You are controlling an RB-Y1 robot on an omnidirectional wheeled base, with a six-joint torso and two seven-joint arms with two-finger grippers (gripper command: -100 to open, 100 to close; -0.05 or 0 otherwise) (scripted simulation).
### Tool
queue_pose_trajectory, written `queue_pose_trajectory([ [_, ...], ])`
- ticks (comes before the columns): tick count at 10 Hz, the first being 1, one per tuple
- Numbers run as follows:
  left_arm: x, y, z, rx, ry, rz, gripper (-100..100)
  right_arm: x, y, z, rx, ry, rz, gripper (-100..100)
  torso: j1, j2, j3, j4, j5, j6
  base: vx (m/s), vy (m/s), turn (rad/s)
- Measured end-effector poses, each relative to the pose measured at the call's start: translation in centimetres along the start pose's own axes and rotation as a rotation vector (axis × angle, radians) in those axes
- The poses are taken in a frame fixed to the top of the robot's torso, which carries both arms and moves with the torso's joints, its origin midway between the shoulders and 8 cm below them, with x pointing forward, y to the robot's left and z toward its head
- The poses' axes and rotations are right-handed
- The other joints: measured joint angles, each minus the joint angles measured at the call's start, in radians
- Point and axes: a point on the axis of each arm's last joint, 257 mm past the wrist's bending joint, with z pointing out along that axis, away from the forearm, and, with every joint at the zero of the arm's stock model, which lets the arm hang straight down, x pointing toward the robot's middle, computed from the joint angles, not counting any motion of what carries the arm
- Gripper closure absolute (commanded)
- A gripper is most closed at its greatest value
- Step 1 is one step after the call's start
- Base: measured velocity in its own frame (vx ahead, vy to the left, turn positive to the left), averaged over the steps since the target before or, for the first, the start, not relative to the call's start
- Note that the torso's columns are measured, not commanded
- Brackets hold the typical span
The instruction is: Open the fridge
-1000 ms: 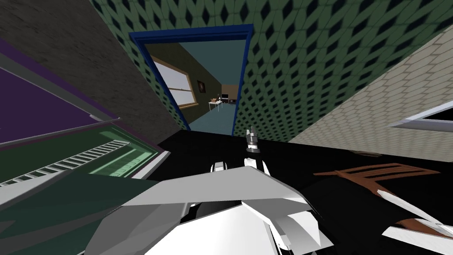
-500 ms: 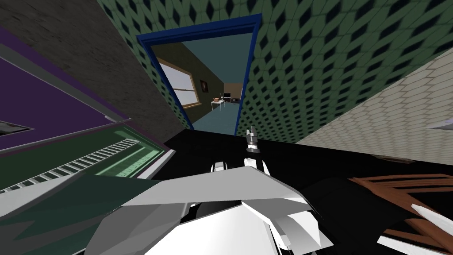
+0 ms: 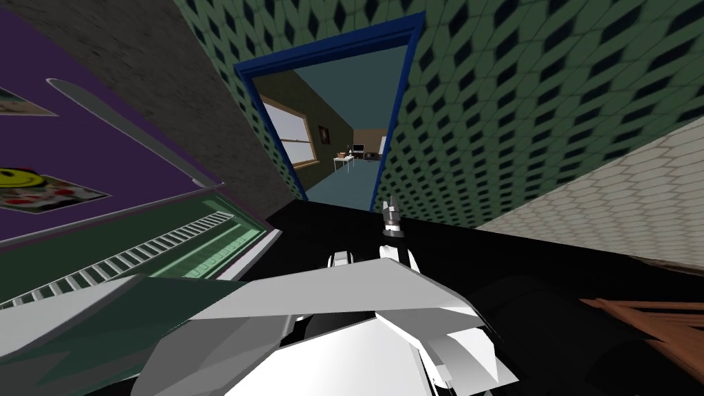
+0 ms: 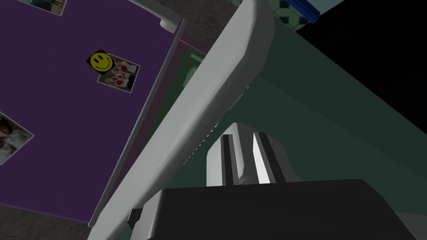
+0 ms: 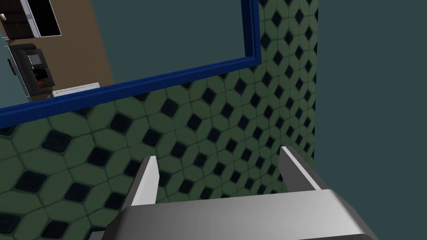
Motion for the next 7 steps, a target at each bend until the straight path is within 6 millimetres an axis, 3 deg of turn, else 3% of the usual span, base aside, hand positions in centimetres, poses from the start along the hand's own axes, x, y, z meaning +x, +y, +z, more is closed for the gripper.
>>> queue_pose_trajectory([
  [1, 0.5, 0.9, -1.5, -0.007, 0.010, -0.004, 100, 0.0, 0.0, 0.0, 0.000, 0.000, 0.000, 0, 0.003, -0.001, 0.000, 0.000, 0.002, 0.002, 0.057, 0.083, 0.073],
  [2, 0.8, 1.4, -2.1, -0.026, 0.019, 0.002, -100, 0.0, 0.0, 0.0, 0.000, 0.000, 0.000, 0, 0.003, -0.004, 0.000, -0.001, 0.004, 0.006, -0.110, 0.026, 0.351],
  [3, 0.9, 1.6, -1.3, -0.003, 0.037, 0.018, -100, 0.0, 0.0, 0.0, 0.000, 0.000, 0.000, 0, 0.001, 0.004, 0.003, 0.001, 0.002, 0.003, -0.177, 0.016, 0.363],
  [4, 0.9, 2.3, -0.7, 0.022, 0.029, 0.021, -100, 0.0, 0.0, 0.0, 0.000, 0.000, 0.000, 0, -0.016, 0.009, 0.003, 0.004, -0.011, 0.004, -0.108, 0.022, 0.133],
  [7, 0.4, 4.2, 1.0, 0.053, 0.010, 0.036, -100, 0.0, 0.0, 0.0, 0.000, 0.000, 0.001, 0, -0.016, -0.012, -0.009, -0.003, -0.010, 0.009, -0.023, 0.001, -0.005],
])
